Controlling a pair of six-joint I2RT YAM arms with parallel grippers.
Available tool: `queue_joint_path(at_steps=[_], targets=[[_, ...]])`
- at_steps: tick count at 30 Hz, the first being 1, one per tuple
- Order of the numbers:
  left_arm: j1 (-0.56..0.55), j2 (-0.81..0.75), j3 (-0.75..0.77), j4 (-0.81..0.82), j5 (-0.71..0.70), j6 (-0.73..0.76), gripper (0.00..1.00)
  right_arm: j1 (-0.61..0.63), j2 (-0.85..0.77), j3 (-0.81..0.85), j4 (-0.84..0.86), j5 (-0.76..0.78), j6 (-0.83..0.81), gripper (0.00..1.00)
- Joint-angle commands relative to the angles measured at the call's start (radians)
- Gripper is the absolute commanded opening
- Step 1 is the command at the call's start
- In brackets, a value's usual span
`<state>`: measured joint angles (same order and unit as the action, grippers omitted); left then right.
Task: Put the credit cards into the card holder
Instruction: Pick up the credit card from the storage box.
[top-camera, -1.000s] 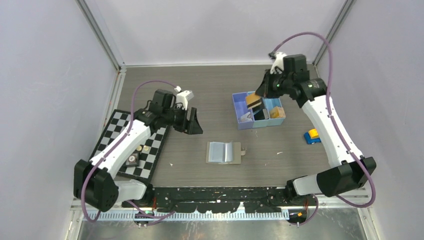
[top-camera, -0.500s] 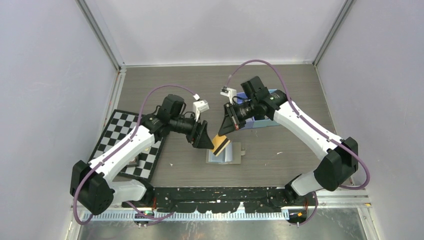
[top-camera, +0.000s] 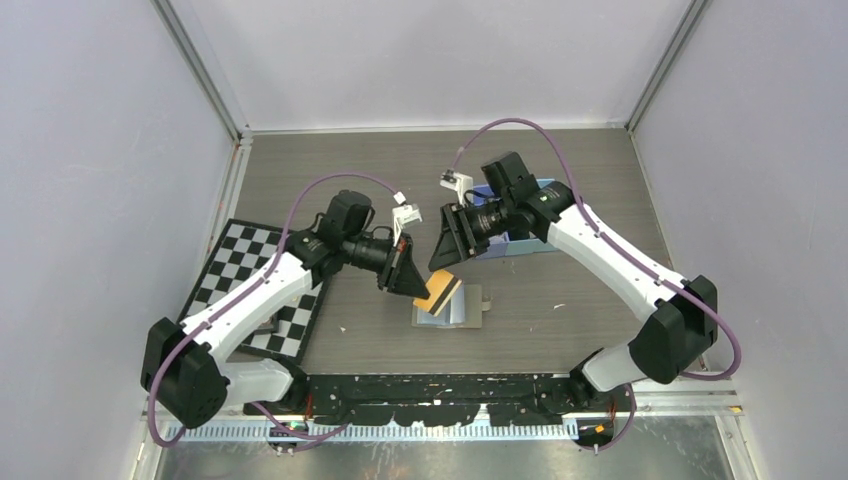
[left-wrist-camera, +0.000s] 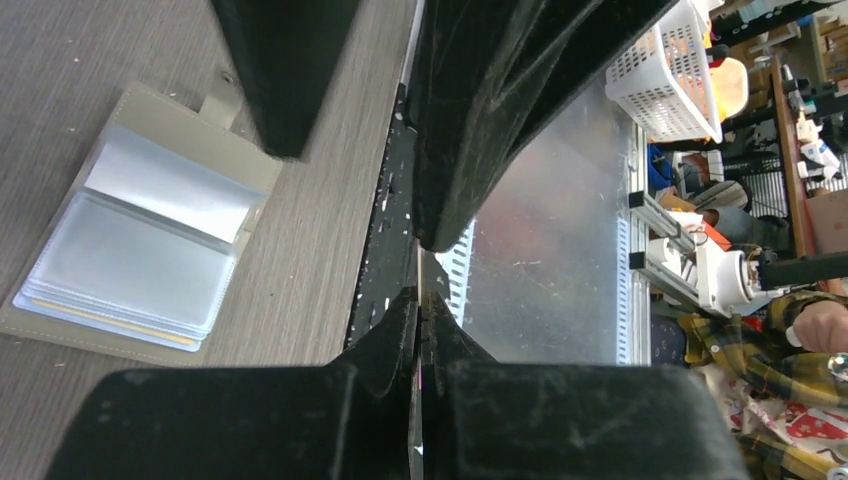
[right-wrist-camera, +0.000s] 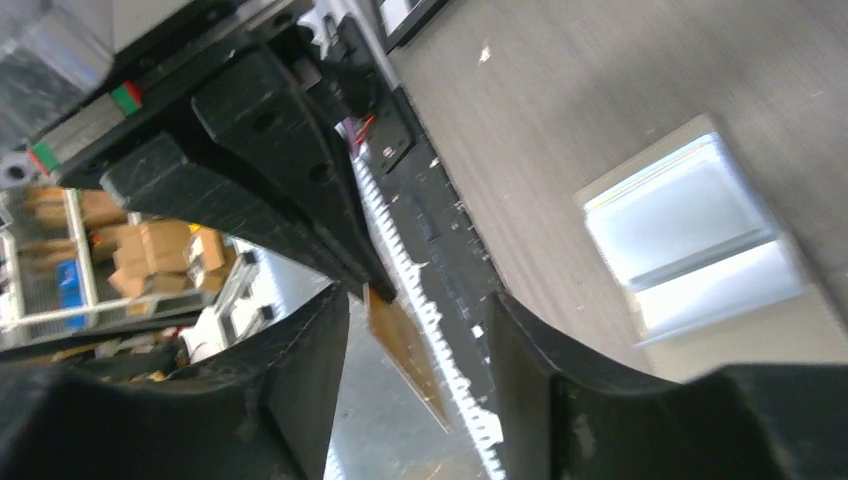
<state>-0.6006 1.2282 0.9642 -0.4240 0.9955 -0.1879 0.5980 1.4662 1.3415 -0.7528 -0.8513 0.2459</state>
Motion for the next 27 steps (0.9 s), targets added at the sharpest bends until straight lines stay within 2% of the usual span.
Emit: queue_joint_path(at_steps=[1, 3, 7, 10, 14, 18, 22, 27], targets=[[-0.003, -0.034, -0.024, 0.109, -0.041, -0.080, 0.00, -0.049, -0.107, -0.056, 0.160, 0.163, 0.140, 0.63], [-0.002, -0.066, -0.077, 0.220, -0.113, -0.175, 0.00, -0.058, -0.167, -0.146, 0.300, 0.235, 0.231, 0.69], [-0.004, -0.150, -0.224, 0.527, -0.276, -0.388, 0.00, -0.056, -0.251, -0.322, 0.597, 0.241, 0.446, 0.71], [-0.003, -0.199, -0.278, 0.605, -0.385, -0.463, 0.00, -0.054, -0.303, -0.425, 0.777, 0.250, 0.547, 0.71], [-0.002, -0.220, -0.329, 0.709, -0.430, -0.555, 0.00, -0.034, -0.304, -0.506, 0.922, 0.216, 0.648, 0.67], [-0.003, -0.220, -0.383, 0.820, -0.450, -0.632, 0.00, 0.006, -0.281, -0.531, 0.983, 0.215, 0.678, 0.59], [-0.003, -0.225, -0.396, 0.839, -0.462, -0.647, 0.00, 0.017, -0.261, -0.548, 1.030, 0.221, 0.714, 0.38], [-0.004, -0.242, -0.403, 0.825, -0.482, -0.640, 0.00, 0.017, -0.246, -0.585, 1.063, 0.248, 0.744, 0.23]])
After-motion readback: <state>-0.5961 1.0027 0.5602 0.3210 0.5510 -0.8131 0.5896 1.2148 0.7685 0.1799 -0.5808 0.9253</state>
